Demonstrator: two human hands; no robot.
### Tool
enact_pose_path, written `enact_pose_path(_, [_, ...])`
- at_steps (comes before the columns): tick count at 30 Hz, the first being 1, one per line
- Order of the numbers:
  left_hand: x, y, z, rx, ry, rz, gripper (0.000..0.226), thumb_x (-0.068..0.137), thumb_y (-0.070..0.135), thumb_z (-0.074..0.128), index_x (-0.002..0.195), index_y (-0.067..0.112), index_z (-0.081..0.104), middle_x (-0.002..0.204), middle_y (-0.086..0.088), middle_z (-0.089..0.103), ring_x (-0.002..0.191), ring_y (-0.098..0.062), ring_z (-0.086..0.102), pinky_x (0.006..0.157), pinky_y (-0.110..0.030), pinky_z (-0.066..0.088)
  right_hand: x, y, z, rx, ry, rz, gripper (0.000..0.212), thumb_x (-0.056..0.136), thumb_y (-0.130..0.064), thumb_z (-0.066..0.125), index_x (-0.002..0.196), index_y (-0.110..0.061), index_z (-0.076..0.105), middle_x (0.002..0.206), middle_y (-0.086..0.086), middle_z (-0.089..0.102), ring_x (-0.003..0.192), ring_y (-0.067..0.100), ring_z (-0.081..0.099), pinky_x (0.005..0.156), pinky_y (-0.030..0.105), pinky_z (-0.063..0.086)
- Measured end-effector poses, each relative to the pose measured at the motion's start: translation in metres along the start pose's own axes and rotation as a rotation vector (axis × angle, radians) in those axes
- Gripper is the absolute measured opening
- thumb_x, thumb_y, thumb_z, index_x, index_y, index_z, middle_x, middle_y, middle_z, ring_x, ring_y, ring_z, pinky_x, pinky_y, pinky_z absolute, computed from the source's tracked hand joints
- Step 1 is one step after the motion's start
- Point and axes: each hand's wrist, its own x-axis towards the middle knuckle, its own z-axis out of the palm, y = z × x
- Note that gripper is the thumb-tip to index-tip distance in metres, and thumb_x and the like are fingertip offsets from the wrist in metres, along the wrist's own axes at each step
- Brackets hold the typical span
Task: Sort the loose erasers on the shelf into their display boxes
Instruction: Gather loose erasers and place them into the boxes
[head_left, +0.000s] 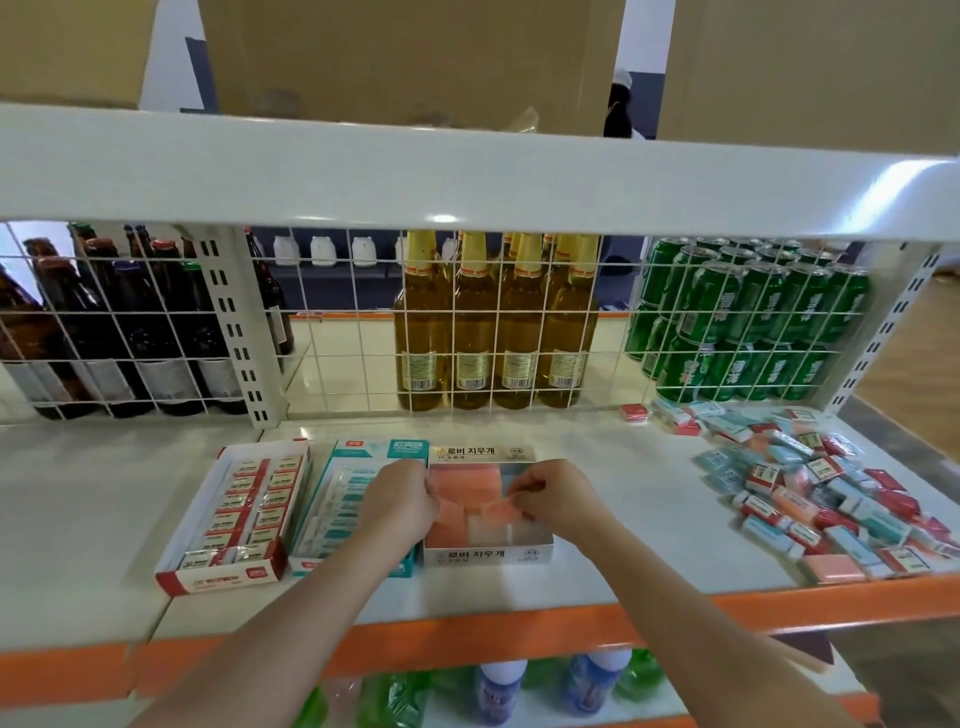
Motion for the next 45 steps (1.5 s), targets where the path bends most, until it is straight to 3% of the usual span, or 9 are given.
enact_pose_path(8, [0.005,-0.005,-0.005,-0.042,0.014,0.019,0.008,0.088,0.020,0.058,0.088,0.028,0.061,0.107,0.006,0.062,0.096,-0.013,0.058,0.079,-0.026,0.047,-0.003,-0.003,0.004,0.134,-0.051,0.039,0.015,0.085,0.000,0.056,0.091,-0.002,0.069,0.066,0.002,0.058,0.056,0.010,0.054,0.062,0.021,0.051])
enact_pose_path(13, [0.003,-0.012,-0.011,-0.149,-0.005,0.061,0.013,0.089,0.016,0.055,0.092,0.028,0.060,0.109,0.005,0.063,0.093,-0.009,0.054,0.082,-0.026,0.046,-0.003,-0.009,0.022,0.057,-0.092,-0.013,0.020,0.085,-0.002,0.054,0.073,-0.016,0.061,0.064,-0.002,0.058,0.055,0.008,0.053,0.056,0.019,0.048])
enact_pose_path(18, [-0.008,-0.017,-0.021,-0.179,-0.006,0.150,0.021,0.094,0.015,0.050,0.111,0.020,0.062,0.118,0.003,0.061,0.103,-0.011,0.055,0.084,-0.021,0.041,-0.002,-0.014,0.042,-0.045,-0.075,-0.042,0.023,0.083,-0.006,0.057,0.067,-0.023,0.055,0.077,-0.001,0.062,0.077,0.017,0.060,0.067,0.026,0.050])
enact_pose_path(23, [-0.018,-0.022,-0.028,-0.154,-0.042,0.233,0.025,0.095,0.020,0.050,0.118,0.019,0.060,0.121,0.005,0.060,0.099,-0.004,0.051,0.084,-0.017,0.038,-0.004,-0.014,0.045,-0.178,-0.111,-0.076,0.015,0.087,-0.011,0.055,0.094,-0.008,0.068,0.097,0.007,0.068,0.084,0.021,0.064,0.072,0.026,0.051])
enact_pose_path(25, [-0.021,-0.025,-0.029,-0.110,-0.083,0.296,0.028,0.094,0.023,0.052,0.121,0.021,0.059,0.124,0.005,0.058,0.102,-0.004,0.051,0.087,-0.017,0.038,-0.006,-0.012,0.045,-0.216,-0.133,-0.089,0.021,0.088,-0.014,0.052,0.098,-0.006,0.069,0.100,0.009,0.068,0.085,0.023,0.063,0.069,0.026,0.050])
enact_pose_path(31, [-0.026,-0.027,-0.026,0.227,-0.261,0.527,0.055,0.090,0.043,0.054,0.139,0.021,0.042,0.138,0.008,0.042,0.123,-0.009,0.042,0.103,-0.021,0.033,-0.007,-0.008,0.033,-0.261,-0.061,-0.104,0.027,0.089,-0.011,0.047,0.104,-0.008,0.069,0.106,0.006,0.067,0.097,0.021,0.062,0.086,0.030,0.051])
enact_pose_path(35, [-0.024,-0.023,-0.020,0.457,-0.235,0.584,0.063,0.086,0.054,0.051,0.138,0.020,0.040,0.137,0.005,0.039,0.127,-0.014,0.035,0.107,-0.029,0.030,-0.008,-0.003,0.026,-0.272,-0.060,-0.099,0.029,0.088,-0.009,0.046,0.107,-0.009,0.068,0.111,0.006,0.066,0.100,0.020,0.060,0.086,0.028,0.049])
enact_pose_path(40, [-0.020,-0.014,-0.012,0.524,-0.278,0.647,0.052,0.087,0.049,0.053,0.128,0.017,0.050,0.134,0.002,0.042,0.123,-0.019,0.041,0.102,-0.033,0.033,-0.004,0.004,0.016,-0.249,-0.022,-0.085,0.032,0.088,-0.006,0.046,0.111,-0.014,0.066,0.113,0.003,0.064,0.100,0.018,0.059,0.074,0.019,0.042])
enact_pose_path(45, [-0.016,-0.003,-0.014,0.523,-0.303,0.597,0.045,0.084,0.046,0.057,0.117,0.017,0.059,0.115,-0.001,0.052,0.107,-0.020,0.051,0.087,-0.032,0.041,-0.002,0.012,-0.001,-0.271,0.028,-0.086,0.030,0.087,-0.006,0.047,0.108,-0.013,0.067,0.111,0.005,0.065,0.102,0.020,0.058,0.084,0.026,0.045])
